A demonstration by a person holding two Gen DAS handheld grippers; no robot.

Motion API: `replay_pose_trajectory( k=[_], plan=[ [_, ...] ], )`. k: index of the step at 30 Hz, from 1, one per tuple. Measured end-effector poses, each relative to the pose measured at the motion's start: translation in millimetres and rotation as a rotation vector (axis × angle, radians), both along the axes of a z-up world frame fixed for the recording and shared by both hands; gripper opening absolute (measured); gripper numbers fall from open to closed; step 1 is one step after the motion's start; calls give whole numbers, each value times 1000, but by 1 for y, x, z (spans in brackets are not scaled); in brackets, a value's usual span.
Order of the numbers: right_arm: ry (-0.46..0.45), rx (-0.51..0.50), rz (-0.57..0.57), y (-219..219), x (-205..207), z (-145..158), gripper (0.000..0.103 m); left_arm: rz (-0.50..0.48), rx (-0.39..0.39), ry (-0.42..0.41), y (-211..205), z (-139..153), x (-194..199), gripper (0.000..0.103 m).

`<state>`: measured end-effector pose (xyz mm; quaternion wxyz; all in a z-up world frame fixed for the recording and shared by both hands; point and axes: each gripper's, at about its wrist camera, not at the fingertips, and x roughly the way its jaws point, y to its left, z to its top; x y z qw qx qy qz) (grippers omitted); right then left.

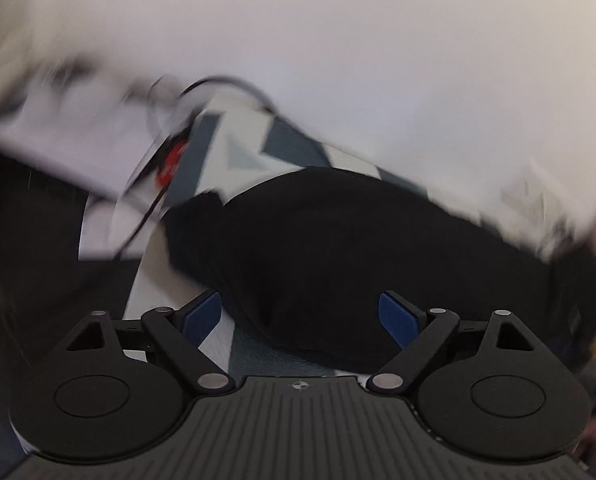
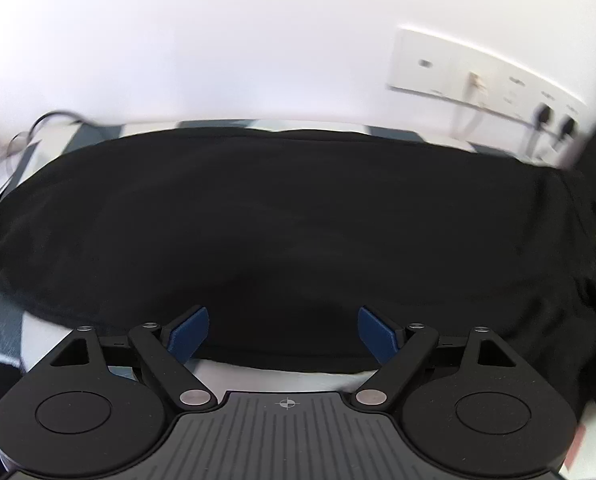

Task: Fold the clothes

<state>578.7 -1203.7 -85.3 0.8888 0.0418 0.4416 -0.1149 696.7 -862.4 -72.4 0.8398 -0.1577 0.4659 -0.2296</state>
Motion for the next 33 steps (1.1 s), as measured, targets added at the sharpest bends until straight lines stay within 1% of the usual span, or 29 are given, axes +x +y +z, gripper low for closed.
replay_pose_trajectory(
  k=[3,4,6,7,8,9,10,12,13,14,15,16,17,18,19,20,21,24,26,27,29,33],
  plan=[
    [3,-54,143,33,5,-8,79,152,-151,113,29,-18,17,88],
    [3,-72,191,43,7,-11,79,182,-177,129,36,-20,19,88],
    [5,-108,287,65,10,-17,77,214,-194,169,41,-28,29,88],
    [6,-126,335,76,12,-19,77,212,-190,197,40,-33,37,88],
    [13,-166,366,86,16,-24,77,203,-193,222,38,-37,41,87],
    [23,-216,388,94,20,-28,78,195,-196,246,36,-41,46,88],
    [28,-230,398,97,21,-29,78,187,-203,261,32,-45,50,88],
    [36,-219,405,95,21,-28,78,195,-186,272,26,-50,56,88],
    [39,-213,409,94,21,-27,74,205,-154,260,21,-50,60,88],
    [43,-208,412,94,20,-26,64,215,-123,248,17,-50,63,88],
    [46,-202,416,93,20,-25,40,228,-92,225,14,-49,65,87],
    [50,-197,419,92,20,-25,32,241,-60,202,11,-47,68,86],
    [54,-191,423,91,20,-24,18,253,-52,178,10,-47,71,73],
    [57,-186,426,90,19,-23,10,260,-56,167,9,-48,74,47],
    [61,-180,430,90,19,-22,10,267,-59,164,10,-47,77,34],
    [65,-175,433,89,19,-21,9,274,-61,161,10,-46,80,16],
    [68,-169,436,88,18,-21,9,281,-64,158,10,-45,83,12],
    [75,-151,448,85,16,-16,8,293,-111,93,12,-27,84,9],
    [69,-135,458,83,11,-8,8,300,-197,39,19,-7,77,8],
    [67,-128,463,81,8,-4,8,290,-252,11,24,6,71,8],
    [61,-112,472,78,2,4,7,270,-336,-47,32,25,60,8],
    [61,-65,521,71,7,18,6,246,-369,-58,47,29,31,9]
  ],
)
